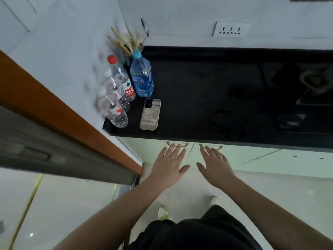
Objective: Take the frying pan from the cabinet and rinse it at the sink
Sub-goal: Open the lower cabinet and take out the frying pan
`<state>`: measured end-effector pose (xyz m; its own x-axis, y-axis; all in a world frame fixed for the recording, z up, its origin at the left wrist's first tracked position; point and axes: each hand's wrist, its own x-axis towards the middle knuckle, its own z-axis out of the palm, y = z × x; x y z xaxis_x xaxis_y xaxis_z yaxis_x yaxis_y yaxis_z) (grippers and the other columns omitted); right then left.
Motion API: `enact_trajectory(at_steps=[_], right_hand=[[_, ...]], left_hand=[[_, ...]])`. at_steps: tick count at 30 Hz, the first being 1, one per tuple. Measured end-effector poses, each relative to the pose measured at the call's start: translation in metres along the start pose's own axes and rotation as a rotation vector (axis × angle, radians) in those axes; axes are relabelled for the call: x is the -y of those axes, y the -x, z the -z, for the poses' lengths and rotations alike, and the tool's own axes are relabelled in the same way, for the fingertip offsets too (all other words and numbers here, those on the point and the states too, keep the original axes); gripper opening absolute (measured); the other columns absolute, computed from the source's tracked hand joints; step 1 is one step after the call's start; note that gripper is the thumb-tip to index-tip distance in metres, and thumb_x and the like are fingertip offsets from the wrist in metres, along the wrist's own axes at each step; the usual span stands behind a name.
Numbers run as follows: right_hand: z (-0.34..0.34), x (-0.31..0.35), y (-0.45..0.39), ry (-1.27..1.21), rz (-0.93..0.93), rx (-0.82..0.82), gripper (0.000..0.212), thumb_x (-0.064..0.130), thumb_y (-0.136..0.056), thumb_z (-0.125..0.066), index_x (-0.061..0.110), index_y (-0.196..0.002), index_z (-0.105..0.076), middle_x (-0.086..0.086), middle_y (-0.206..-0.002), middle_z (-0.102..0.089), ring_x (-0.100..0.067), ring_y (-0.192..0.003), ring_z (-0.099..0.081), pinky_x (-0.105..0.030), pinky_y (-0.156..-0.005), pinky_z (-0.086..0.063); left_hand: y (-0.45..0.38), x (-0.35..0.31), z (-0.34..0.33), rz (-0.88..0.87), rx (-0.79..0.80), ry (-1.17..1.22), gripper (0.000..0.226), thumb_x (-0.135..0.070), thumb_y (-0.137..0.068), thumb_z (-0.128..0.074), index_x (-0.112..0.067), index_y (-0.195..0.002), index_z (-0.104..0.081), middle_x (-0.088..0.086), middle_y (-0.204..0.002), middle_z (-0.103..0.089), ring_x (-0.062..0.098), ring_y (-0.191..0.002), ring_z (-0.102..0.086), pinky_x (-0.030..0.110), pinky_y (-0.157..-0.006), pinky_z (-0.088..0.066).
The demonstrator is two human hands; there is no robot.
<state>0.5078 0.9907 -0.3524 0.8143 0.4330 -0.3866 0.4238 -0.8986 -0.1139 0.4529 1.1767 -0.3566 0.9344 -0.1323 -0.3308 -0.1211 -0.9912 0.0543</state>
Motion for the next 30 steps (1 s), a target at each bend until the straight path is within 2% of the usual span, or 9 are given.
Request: enact_trajectory(at_steps=[4, 15, 20, 25, 28, 30], right_hand=[[-0.012, 0.002, 0.002, -0.015, -0.078, 0.038, 0.066, 0.051, -0.099, -0.027, 0.019, -0.154, -0.011, -0.004, -0.162, -0.012, -0.022, -0.148, -0.011, -0.040, -0.119, -0.013], [-0.050, -0.011, -0.049, -0.102, -0.160, 0.109, 0.068, 0.046, -0.098, -0.034, 0.015, -0.154, -0.009, -0.004, -0.161, -0.012, -0.021, -0.148, -0.010, -0.041, -0.120, -0.014], [-0.060, -0.036, -0.073, -0.189, -0.213, 0.175, 0.070, 0.045, -0.098, -0.036, 0.012, -0.153, -0.009, -0.004, -0.162, -0.009, -0.021, -0.149, -0.007, -0.041, -0.120, -0.011], [-0.072, -0.045, -0.090, -0.228, -0.188, 0.237, 0.071, 0.051, -0.099, -0.027, 0.010, -0.154, -0.007, -0.004, -0.162, -0.006, -0.020, -0.150, 0.001, -0.041, -0.120, -0.006], [-0.072, -0.049, -0.104, -0.263, -0.184, 0.249, 0.066, 0.047, -0.099, -0.029, 0.012, -0.153, -0.015, -0.008, -0.159, -0.019, -0.023, -0.148, -0.011, -0.043, -0.117, -0.014], [-0.070, -0.052, -0.107, -0.237, -0.172, 0.253, 0.060, 0.046, -0.099, -0.031, 0.015, -0.150, -0.023, -0.009, -0.154, -0.030, -0.025, -0.143, -0.024, -0.044, -0.112, -0.022]], left_hand=[[-0.010, 0.013, -0.015, -0.088, 0.072, -0.009, 0.067, -0.057, -0.100, -0.010, -0.020, -0.156, -0.004, 0.004, -0.163, 0.000, 0.022, -0.150, 0.006, 0.043, -0.121, 0.000], [-0.063, 0.008, -0.053, -0.090, 0.155, -0.014, 0.066, -0.052, -0.101, -0.014, -0.014, -0.155, -0.008, 0.005, -0.163, -0.003, 0.023, -0.150, 0.000, 0.041, -0.121, -0.006], [-0.092, -0.001, -0.060, -0.012, 0.192, 0.106, 0.062, -0.042, -0.103, -0.025, -0.011, -0.154, -0.011, 0.005, -0.163, -0.006, 0.022, -0.149, -0.007, 0.037, -0.119, -0.012], [-0.111, -0.010, -0.073, 0.135, 0.210, 0.148, 0.069, -0.042, -0.100, -0.035, -0.008, -0.154, -0.009, 0.010, -0.161, -0.014, 0.024, -0.148, -0.015, 0.038, -0.120, -0.016], [-0.121, -0.020, -0.074, 0.254, 0.158, 0.262, 0.067, -0.037, -0.097, -0.044, -0.009, -0.152, -0.016, 0.011, -0.155, -0.028, 0.026, -0.142, -0.028, 0.038, -0.115, -0.026], [-0.124, -0.023, -0.075, 0.341, 0.159, 0.387, 0.065, -0.031, -0.095, -0.049, -0.012, -0.151, -0.021, 0.008, -0.153, -0.029, 0.024, -0.141, -0.028, 0.039, -0.111, -0.031]])
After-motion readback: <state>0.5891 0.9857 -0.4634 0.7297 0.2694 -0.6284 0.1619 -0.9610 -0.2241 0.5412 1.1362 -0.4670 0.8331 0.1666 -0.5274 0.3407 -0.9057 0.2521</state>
